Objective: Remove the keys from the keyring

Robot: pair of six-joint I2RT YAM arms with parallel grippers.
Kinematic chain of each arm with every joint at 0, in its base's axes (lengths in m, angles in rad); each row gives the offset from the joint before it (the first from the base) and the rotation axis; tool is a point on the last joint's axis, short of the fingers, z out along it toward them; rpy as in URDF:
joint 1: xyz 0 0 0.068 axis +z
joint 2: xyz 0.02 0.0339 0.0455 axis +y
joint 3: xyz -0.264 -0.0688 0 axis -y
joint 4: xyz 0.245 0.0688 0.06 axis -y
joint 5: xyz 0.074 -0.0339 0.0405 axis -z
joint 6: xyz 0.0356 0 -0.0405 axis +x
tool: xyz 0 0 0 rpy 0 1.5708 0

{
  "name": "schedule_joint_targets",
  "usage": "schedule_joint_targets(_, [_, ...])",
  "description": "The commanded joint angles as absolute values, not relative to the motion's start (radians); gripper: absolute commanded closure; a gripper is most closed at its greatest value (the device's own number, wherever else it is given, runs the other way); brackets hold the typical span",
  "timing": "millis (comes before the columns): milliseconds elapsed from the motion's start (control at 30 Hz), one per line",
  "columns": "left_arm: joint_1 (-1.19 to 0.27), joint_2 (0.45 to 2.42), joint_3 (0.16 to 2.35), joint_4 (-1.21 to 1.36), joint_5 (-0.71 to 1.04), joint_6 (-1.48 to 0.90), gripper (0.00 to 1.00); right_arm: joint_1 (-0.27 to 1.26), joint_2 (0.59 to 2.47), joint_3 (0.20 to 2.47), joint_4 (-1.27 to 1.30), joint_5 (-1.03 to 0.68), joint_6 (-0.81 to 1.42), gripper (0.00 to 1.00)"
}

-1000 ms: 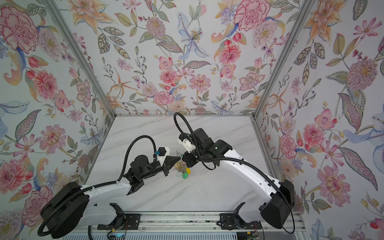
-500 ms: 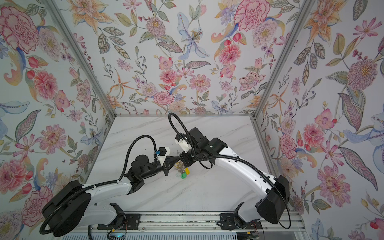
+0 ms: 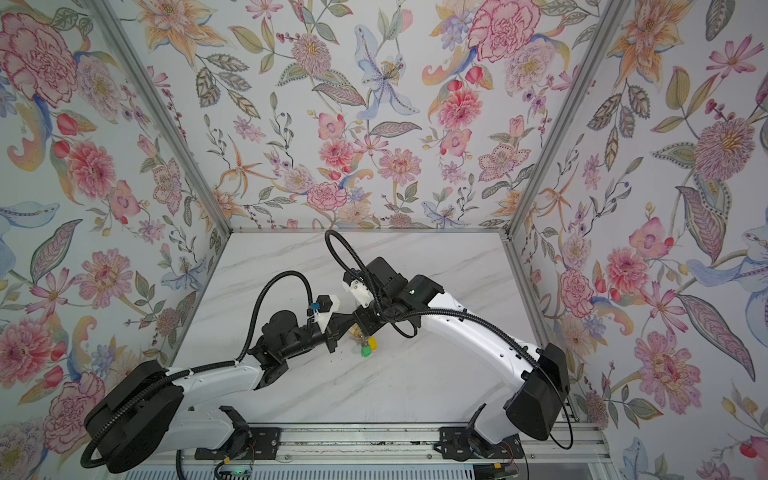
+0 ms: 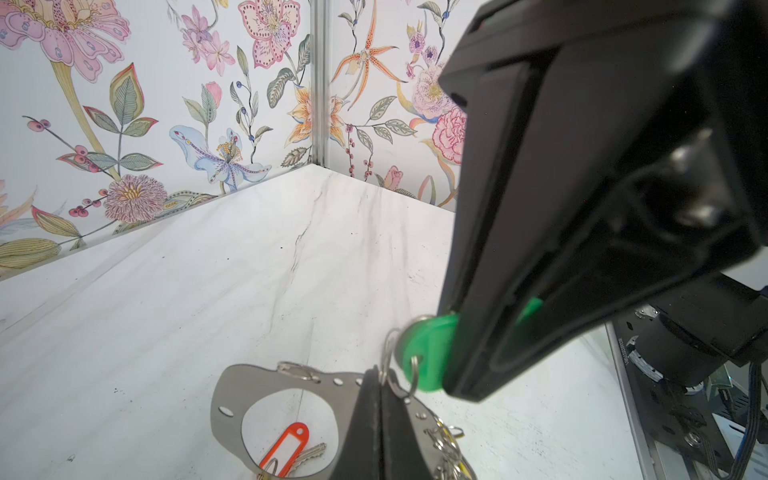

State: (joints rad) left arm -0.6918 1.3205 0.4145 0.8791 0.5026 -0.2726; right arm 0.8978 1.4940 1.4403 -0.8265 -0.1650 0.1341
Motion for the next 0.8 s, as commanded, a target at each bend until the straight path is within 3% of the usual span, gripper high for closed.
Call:
schedule_joint_targets(0, [-0.670, 1.369, 0.374, 0.721, 0.409, -0.301, 1.00, 0.989, 1.469, 1.517, -0.729, -0.398, 0.093, 1.00])
schedule_joint_targets(200, [-0.669, 1.370, 0.353, 0.760, 0.408, -0.308, 1.00, 1.012, 1.492, 1.518, -0.689, -0.417, 0.091, 1.00])
schedule_joint_targets(333, [-0.669, 1.351, 0.333, 0.764, 0.392, -0.307, 1.00, 1.012, 1.474, 1.513, -0.669, -0.338, 0.094, 1.00])
schedule_joint_targets(767, [-0.661, 1.277, 0.276, 0.778, 0.388, -0.316, 1.00, 0.822, 1.263, 1.317, -0.575, -0.325, 0.173, 1.00])
